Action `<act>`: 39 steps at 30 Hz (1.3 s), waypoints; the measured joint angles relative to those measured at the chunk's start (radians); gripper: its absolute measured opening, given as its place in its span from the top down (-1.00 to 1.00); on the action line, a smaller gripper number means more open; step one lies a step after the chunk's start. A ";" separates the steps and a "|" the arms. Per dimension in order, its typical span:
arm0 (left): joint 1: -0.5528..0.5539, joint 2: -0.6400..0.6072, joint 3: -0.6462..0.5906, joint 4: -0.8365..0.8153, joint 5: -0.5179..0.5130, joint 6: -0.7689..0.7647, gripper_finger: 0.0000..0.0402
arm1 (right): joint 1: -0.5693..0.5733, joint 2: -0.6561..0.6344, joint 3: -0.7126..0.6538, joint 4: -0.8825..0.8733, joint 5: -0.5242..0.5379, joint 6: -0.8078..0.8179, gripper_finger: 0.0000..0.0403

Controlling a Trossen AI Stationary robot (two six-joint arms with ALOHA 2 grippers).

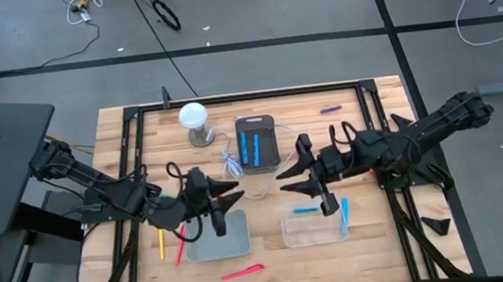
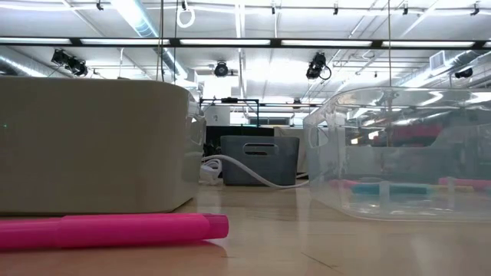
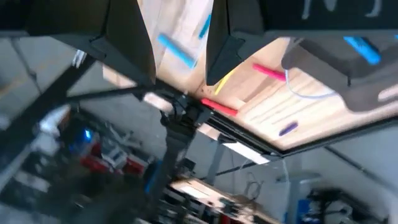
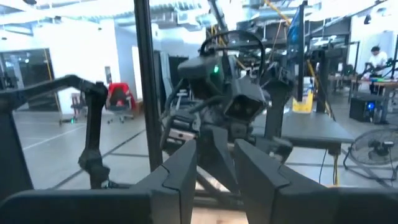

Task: Pick & Place Markers
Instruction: Put the green pen into the transparent bin

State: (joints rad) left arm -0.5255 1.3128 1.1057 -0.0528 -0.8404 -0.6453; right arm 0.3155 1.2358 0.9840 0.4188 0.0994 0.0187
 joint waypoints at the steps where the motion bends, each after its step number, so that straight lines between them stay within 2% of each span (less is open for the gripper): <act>1: 0.000 0.000 0.000 0.000 -0.012 -0.045 0.26 | -0.002 0.000 0.000 0.004 0.000 -0.001 0.45; 13: 0.001 0.000 0.000 0.000 -0.028 -0.648 0.26 | -0.029 0.000 0.000 0.004 -0.002 0.002 0.45; 17: 0.003 0.000 0.000 0.001 -0.009 -0.721 0.26 | -0.029 0.000 0.000 0.007 -0.002 -0.001 0.45; 24: 0.009 0.000 0.000 -0.001 0.088 -0.616 0.26 | -0.029 0.000 0.000 0.007 -0.002 -0.001 0.45; 27: 0.034 -0.014 0.000 -0.026 0.177 -0.413 0.26 | -0.029 0.000 0.000 0.008 -0.002 0.013 0.45; 30: 0.072 -0.081 0.002 -0.092 0.291 -0.228 0.26 | -0.029 0.000 0.000 0.012 -0.004 0.060 0.45; 39: 0.216 -0.300 0.001 -0.538 0.579 0.027 0.32 | -0.028 0.000 0.000 0.060 -0.003 0.050 0.45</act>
State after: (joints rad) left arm -0.3094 1.0133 1.1065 -0.5906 -0.2613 -0.6187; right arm 0.2874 1.2362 0.9840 0.4790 0.0967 0.0684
